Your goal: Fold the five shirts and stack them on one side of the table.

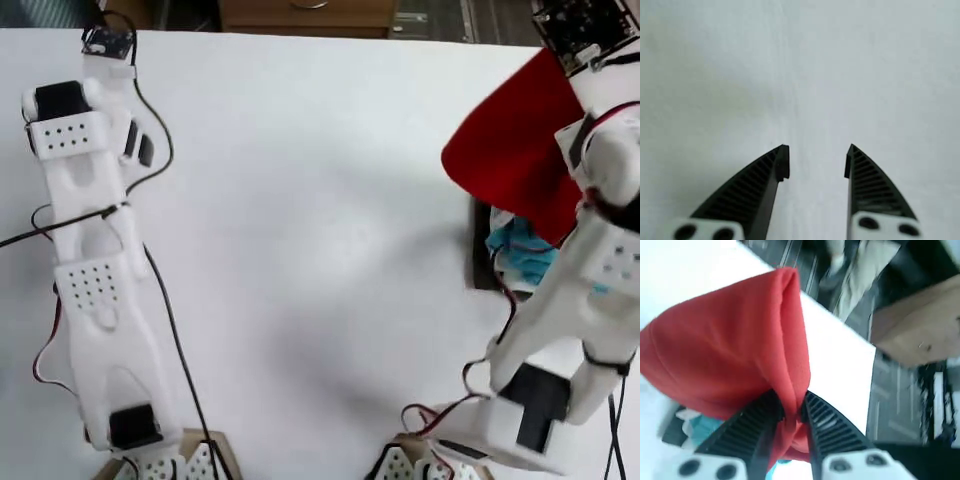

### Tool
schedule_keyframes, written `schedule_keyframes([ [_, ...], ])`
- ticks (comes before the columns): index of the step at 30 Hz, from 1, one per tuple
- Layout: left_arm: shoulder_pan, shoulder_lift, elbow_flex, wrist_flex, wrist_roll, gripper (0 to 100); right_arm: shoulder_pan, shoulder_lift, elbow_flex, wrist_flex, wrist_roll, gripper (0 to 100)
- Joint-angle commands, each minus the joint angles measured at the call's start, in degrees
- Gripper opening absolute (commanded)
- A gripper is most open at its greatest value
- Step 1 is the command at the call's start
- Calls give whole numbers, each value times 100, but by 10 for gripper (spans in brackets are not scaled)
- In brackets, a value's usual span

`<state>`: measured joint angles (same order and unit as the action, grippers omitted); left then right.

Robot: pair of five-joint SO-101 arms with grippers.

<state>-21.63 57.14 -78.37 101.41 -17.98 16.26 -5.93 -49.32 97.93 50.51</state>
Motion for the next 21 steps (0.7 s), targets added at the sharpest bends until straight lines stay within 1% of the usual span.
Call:
schedule_keyframes([
  [1,44,-88,-251,44,44,207,-365,-593,-9,13,-158,18],
  [7,44,-88,-251,53,44,207,-629,-743,97,13,-484,18],
  [13,35,-88,-251,53,44,207,-585,-708,1415,4,-519,19],
  [16,26,-88,-242,53,44,207,-505,-708,2004,-268,-519,19],
  [21,18,-88,-207,62,44,207,-189,-708,2585,-901,-510,19],
])
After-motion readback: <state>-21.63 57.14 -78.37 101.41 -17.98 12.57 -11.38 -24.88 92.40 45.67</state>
